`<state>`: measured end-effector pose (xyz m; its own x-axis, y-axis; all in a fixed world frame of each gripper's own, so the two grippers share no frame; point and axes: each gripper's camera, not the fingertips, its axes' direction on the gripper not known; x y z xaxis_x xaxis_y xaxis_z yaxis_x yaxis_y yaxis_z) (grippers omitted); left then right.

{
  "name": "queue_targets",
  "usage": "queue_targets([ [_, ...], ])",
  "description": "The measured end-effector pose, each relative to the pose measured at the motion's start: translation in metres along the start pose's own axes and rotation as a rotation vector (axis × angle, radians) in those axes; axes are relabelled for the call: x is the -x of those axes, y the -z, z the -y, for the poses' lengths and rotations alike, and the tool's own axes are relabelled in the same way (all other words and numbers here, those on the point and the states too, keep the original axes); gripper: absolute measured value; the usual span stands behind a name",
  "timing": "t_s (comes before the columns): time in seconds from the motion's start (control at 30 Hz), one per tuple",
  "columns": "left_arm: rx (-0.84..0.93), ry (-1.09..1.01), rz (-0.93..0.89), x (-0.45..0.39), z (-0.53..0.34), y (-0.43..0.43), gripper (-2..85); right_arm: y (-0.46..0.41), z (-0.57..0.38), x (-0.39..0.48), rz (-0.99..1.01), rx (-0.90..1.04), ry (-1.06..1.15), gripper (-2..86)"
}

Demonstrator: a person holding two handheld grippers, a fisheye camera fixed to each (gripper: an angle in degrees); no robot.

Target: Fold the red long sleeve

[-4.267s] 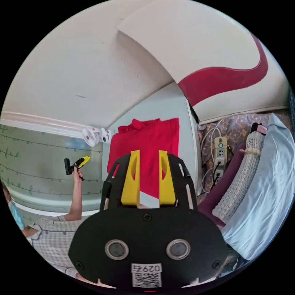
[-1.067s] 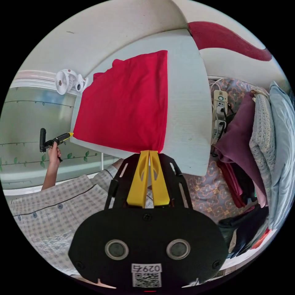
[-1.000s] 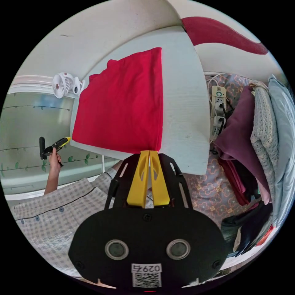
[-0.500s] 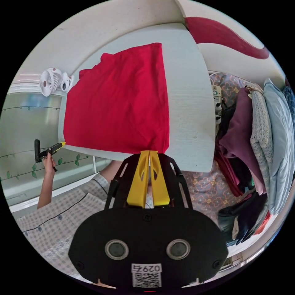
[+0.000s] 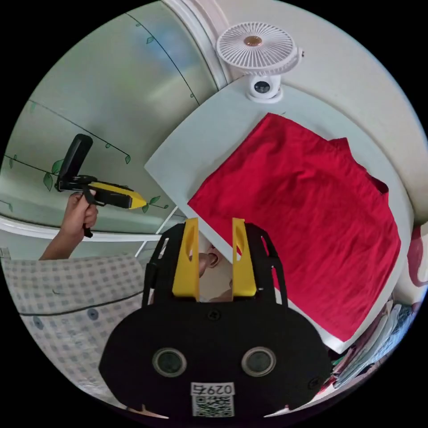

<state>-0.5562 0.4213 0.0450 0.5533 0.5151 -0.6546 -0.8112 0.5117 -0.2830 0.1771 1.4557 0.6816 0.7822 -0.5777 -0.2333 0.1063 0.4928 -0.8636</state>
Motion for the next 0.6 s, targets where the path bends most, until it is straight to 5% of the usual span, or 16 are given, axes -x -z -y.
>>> queue_targets([
  [0.13, 0.054, -0.031, -0.252, 0.026, -0.005, 0.01, -1.0, -0.059, 0.055, 0.074, -0.064, 0.176, 0.061, 16.3],
  [0.6, 0.116, -0.075, -0.357, 0.069, -0.009, 0.02, -1.0, -0.129, 0.05, 0.218, -0.59, 0.225, 0.206, 12.5],
])
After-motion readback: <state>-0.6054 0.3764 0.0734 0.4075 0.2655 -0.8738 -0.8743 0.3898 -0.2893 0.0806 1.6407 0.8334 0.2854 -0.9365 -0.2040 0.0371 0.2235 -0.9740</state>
